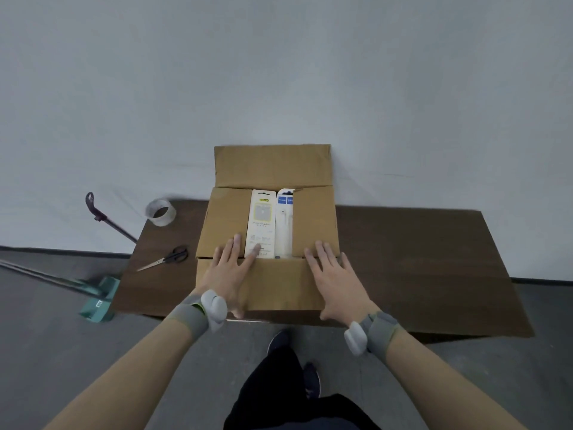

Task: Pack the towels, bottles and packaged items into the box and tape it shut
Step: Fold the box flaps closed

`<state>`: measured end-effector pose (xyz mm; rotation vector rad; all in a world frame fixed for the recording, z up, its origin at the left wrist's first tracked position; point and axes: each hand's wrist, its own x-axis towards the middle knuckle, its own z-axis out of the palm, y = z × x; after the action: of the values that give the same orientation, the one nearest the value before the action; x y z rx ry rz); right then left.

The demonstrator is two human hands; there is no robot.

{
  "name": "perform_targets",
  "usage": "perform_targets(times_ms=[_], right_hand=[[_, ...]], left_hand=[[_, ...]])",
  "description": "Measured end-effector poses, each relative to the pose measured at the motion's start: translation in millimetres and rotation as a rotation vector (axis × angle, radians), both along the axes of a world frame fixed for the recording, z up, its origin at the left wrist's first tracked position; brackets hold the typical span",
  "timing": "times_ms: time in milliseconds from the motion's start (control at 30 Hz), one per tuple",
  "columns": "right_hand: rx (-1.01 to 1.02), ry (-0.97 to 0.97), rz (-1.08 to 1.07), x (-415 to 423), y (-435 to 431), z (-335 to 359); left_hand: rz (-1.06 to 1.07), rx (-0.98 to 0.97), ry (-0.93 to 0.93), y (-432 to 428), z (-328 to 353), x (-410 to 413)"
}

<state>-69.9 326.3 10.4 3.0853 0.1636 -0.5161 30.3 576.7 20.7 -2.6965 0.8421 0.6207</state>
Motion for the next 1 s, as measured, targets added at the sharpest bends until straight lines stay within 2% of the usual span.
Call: perform_targets(times_ms=[167, 267, 367, 433, 533, 600, 767, 1000], right_hand=[[0.034, 0.045, 0.021, 5, -2, 10], [0.172, 0.106, -0.022, 11, -10, 25], [0.336, 0.134, -0.125, 17, -19, 42], [0.453, 0.149, -0.242, 18, -23, 51], [0.633, 0.114, -0.422, 26, -30, 59], [0.660, 0.038, -0.471, 28, -32, 60], [0.646, -0.141, -0.551, 33, -30, 55], [0.660, -0.211, -0.651, 49, -24, 38]], left_hand=[[-0.018, -0.010, 0.084, 1, 12, 2], [0.010, -0.053, 0.213, 5, 24, 10], [0.120, -0.119, 0.371, 6, 45, 25], [0.245, -0.239, 0.470, 7, 59, 33], [0.332, -0.362, 0.507, 8, 69, 44], [0.327, -0.362, 0.407, 9, 73, 47], [0.169, -0.357, -0.069, 1, 72, 47], [0.119, -0.385, -0.379, -6, 41, 53]])
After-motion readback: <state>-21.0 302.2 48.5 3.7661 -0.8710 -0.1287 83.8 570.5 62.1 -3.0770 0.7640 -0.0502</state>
